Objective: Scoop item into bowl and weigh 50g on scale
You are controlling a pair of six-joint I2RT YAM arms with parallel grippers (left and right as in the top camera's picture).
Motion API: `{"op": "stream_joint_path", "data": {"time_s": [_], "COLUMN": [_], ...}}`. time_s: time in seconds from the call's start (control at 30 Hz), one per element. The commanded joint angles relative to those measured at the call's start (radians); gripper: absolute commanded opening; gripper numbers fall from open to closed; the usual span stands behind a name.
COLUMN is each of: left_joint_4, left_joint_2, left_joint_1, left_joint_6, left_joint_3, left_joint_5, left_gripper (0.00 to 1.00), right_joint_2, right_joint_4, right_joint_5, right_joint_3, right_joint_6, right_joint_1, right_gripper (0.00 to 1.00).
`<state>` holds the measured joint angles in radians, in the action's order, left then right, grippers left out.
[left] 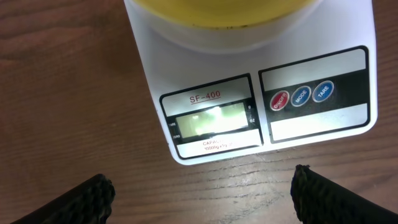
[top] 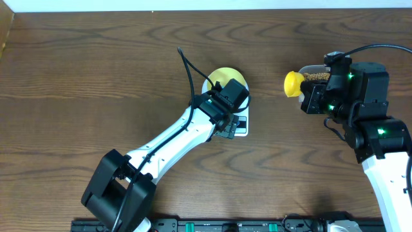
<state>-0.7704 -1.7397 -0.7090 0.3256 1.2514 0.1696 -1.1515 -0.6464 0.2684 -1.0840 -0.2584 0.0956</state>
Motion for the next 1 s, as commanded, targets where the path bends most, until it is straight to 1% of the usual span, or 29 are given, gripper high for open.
{"op": "stream_joint_path", "data": {"time_s": [0.0,0.57,0.97], "left_joint_4": [0.013,0.055,0.061], "left_joint_2": [-0.005,-0.010,-0.078], "left_joint_1": [0.000,0.000,-0.001], "left_joint_6": [0.014,0.029,0.028], "left_joint_3": [-0.002,-0.004,-0.004], "left_joint_5": [0.026,0.026,0.026], "left_gripper": [0.93,0.93,0.93], "right_joint_2": [0.001,0.001,0.001], "right_joint_4": [0.003,0.003,0.002], "right_joint_5": [-0.008,-0.008,-0.008], "right_joint_3": [-0.021,-0.021,-0.021], "right_joint_6": [0.013,0.014,0.021], "right_joint_1": [-0.005,-0.005,-0.005], "right_gripper": [0.01,0.01,0.01]}}
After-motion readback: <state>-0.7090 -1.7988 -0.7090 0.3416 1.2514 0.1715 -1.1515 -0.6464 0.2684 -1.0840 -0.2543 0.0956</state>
